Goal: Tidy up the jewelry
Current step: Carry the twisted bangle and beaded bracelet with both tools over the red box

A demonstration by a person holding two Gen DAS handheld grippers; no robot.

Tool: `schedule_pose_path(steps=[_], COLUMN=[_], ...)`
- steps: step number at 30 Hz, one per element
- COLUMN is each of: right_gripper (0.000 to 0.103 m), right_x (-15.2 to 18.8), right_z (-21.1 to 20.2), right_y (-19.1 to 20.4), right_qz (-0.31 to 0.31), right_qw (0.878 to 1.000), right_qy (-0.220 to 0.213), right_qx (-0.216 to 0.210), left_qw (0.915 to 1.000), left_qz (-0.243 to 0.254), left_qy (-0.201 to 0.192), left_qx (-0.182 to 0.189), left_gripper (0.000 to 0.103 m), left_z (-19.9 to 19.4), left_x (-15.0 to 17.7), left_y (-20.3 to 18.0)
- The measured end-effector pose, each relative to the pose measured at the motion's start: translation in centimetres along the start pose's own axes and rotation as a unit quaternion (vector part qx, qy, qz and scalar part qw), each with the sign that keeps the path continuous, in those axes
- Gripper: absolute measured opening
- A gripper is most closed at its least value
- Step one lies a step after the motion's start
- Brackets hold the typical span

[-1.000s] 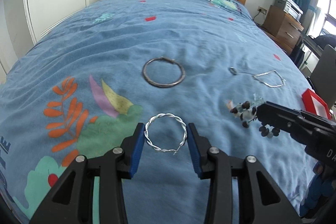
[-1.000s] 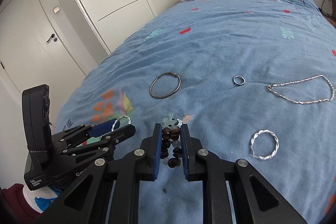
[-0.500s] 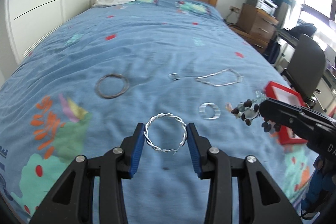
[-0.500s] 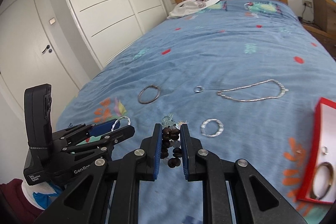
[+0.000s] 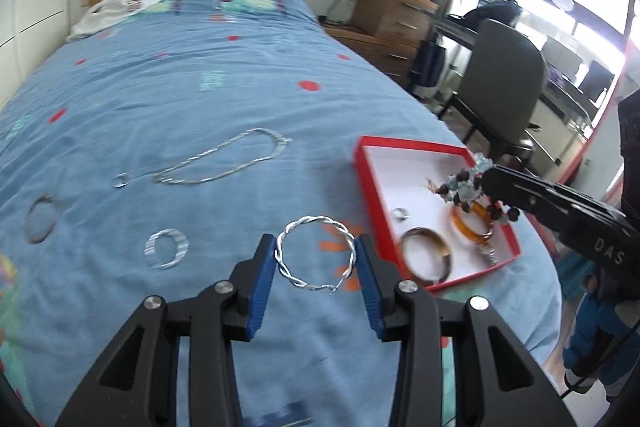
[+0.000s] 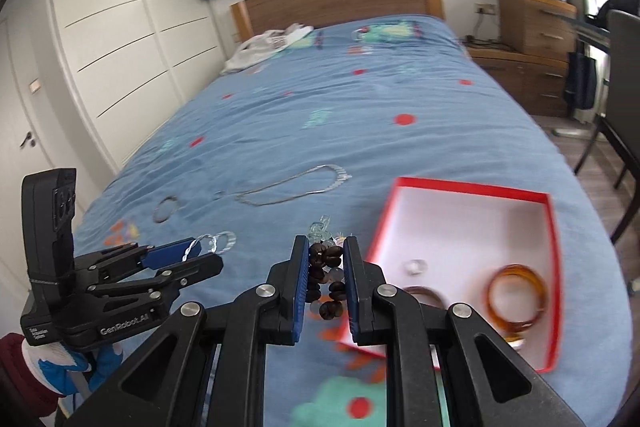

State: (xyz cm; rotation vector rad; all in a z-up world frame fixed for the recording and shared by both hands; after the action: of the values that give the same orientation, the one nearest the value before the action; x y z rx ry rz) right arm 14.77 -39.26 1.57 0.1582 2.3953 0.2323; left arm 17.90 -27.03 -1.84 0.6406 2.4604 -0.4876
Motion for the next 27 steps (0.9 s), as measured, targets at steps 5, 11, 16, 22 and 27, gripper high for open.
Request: schedule_pose_path(steps=[5,11,16,22,27], right_gripper=[0.017,0.017,0.017,0.017,0.017], right_x=[-1.1,-1.9,-1.9,-0.8,0.1], right_z=[0.4,3.8,6.6,8.6,9.6], right_y=[-6.2,-11.5,-14.6,-16.4,-16.6], right_qz=[0.024,0.038,0.04,0.034,0.029], right_qw=[0.999,0.998,0.996,0.992,0.989], right_qy=[-0.001,0.016,0.044,0.083,0.101], right_qx=[0.033,0.053,0.069,0.092,0.102], left_qw=[0.9992,0.9978,0.9964,0.9947,0.9935], left_qz=[0.031,0.049,0.054,0.059,0.073], left_qy=[0.017,0.038,0.062,0.083,0.087], left_qx=[0.02,0.025,0.018,0.011,0.001], left_gripper=[0.038,0.038,0.038,0.038,0.038], left_z=[4.7,10.5,14.3,16.5,17.1], left_x=[-3.2,-5.6,-6.0,-5.7,-5.3], left_y=[-5.0,-8.5,-9.4,-9.4,-9.5])
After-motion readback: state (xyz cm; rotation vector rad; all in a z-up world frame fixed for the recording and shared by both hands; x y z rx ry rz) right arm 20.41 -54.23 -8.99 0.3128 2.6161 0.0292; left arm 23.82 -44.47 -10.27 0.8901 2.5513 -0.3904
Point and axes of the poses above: each gripper's, at about its wrist camera, not at the fingertips, and z roughly the way its jaws point, y to its left, x to its underside, the point moved 6 cm from there along z, roughly the way its jaws point, and after that the axes turned 8 degrees about y, right-handed, at the moved point
